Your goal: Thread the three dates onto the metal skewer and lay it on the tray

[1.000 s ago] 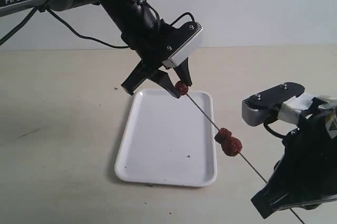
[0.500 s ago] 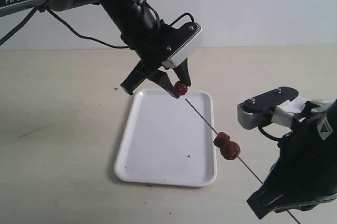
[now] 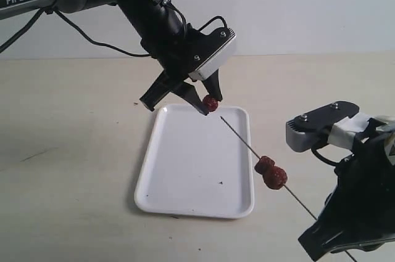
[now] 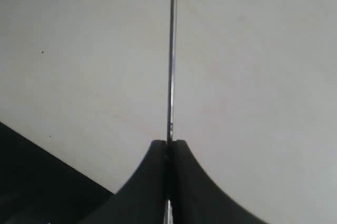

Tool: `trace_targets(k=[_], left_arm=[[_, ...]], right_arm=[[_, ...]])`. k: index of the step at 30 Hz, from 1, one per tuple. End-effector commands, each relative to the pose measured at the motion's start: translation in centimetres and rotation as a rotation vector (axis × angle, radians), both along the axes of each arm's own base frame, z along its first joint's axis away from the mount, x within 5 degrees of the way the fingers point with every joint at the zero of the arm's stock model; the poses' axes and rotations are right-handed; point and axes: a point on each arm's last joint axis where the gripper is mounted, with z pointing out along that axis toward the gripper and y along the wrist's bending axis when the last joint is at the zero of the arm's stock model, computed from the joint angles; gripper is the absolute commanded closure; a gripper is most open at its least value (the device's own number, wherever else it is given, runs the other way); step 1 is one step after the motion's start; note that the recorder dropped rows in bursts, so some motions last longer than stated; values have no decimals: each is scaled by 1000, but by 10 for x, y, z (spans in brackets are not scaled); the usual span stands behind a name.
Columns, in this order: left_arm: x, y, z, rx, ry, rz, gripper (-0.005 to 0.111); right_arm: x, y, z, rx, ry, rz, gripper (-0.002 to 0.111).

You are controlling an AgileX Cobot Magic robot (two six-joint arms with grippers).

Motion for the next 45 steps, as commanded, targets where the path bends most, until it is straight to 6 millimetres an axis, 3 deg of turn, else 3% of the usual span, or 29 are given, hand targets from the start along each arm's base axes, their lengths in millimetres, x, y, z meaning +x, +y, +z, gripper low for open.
trace_targets(k=[1, 45], left_arm=[[-3, 0, 5, -6, 2, -1, 72], [-7, -3, 10, -4, -14, -16, 72]], right_arm=[[2, 1, 3, 19, -28, -12, 108], [5, 6, 5, 67, -65, -16, 108]])
